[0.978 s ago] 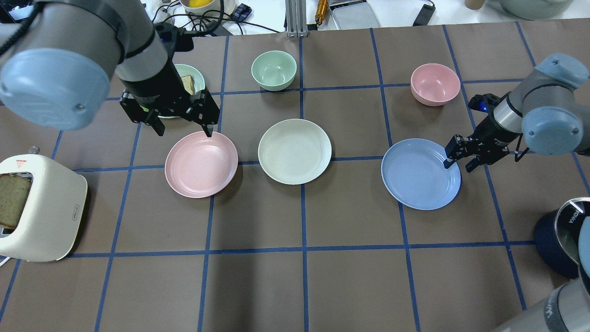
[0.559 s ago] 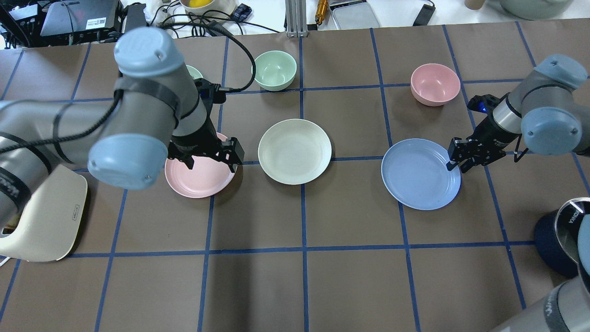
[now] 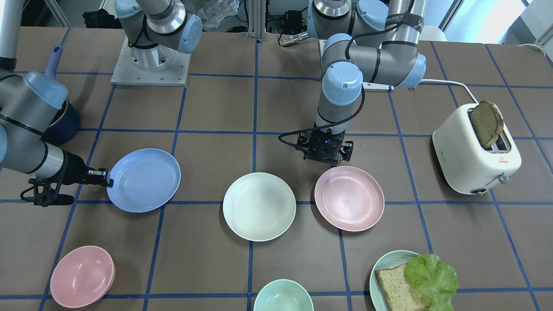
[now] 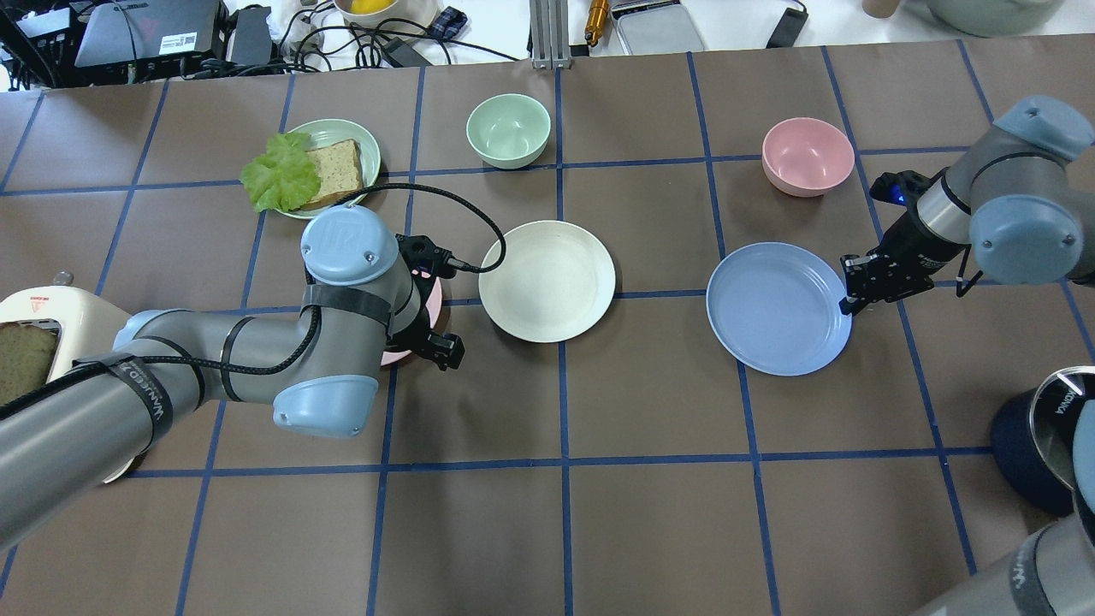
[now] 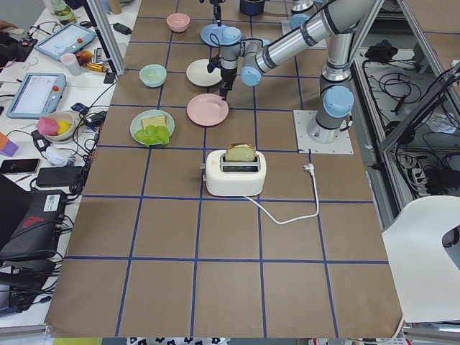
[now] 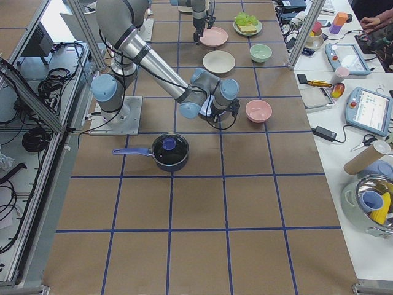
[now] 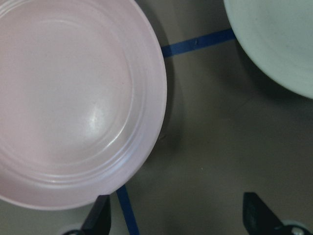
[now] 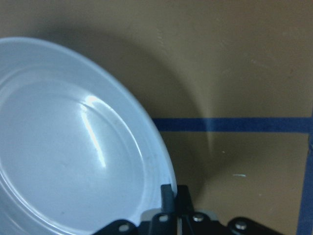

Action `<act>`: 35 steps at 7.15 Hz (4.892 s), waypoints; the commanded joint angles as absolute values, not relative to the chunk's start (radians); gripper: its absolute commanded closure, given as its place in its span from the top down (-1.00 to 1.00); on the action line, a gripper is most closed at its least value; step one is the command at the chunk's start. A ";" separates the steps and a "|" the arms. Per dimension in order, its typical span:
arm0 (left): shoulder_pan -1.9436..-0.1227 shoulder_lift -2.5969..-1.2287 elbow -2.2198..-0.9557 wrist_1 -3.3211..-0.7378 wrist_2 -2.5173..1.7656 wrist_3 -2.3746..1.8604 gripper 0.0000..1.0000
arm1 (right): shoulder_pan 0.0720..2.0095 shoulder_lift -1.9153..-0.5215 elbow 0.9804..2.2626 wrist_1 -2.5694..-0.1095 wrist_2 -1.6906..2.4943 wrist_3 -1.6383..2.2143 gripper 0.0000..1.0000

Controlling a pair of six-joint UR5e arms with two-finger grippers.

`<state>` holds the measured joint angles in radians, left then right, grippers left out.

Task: Stack three plates with pink and blue
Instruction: 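Grasp the light blue plate with the right gripper while the left reaches the pink plate, then grip the pink plate rim with the left gripper and lift it, then carry the pink plate onto the cream plate with the left gripper, then release the pink plate with the left gripper while the right lifts the blue plate, then lower the light blue plate onto the pink plate with the right gripper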

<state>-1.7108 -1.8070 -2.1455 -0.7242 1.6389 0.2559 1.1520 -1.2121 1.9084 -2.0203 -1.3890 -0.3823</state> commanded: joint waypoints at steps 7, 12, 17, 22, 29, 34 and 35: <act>-1.723 -1.829 -2.059 -0.626 1.741 0.288 -1.00 | 1.152 -1.220 1.835 -1.956 -1.394 -0.383 -1.00; -1.915 -1.954 -1.543 -1.163 1.712 -0.068 -1.00 | 1.154 -1.209 1.746 -1.872 -1.404 -0.379 -1.00; -2.098 -2.209 -1.313 -1.238 1.701 -0.411 -1.00 | 1.166 -1.207 1.644 -1.793 -1.404 -0.364 -1.00; -2.106 -2.192 -1.310 -1.239 1.694 -0.393 1.00 | 1.207 -1.210 1.654 -1.795 -1.411 -0.296 -1.00; -1.716 -1.881 -1.315 -1.561 1.651 -0.153 1.00 | 1.547 -1.221 1.652 -1.883 -1.425 0.151 -1.00; -1.681 -1.721 -1.372 -1.620 1.586 -0.098 1.00 | 1.750 -1.158 1.655 -1.982 -1.422 0.475 -1.00; -1.677 -1.700 -1.402 -1.611 1.591 -0.098 1.00 | 1.753 -1.152 1.669 -2.003 -1.425 0.483 -1.00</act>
<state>-1.6819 -1.7232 -1.3651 -1.6311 1.5866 -0.1060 1.7357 -1.1664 1.6588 -1.9770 -1.4217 0.4555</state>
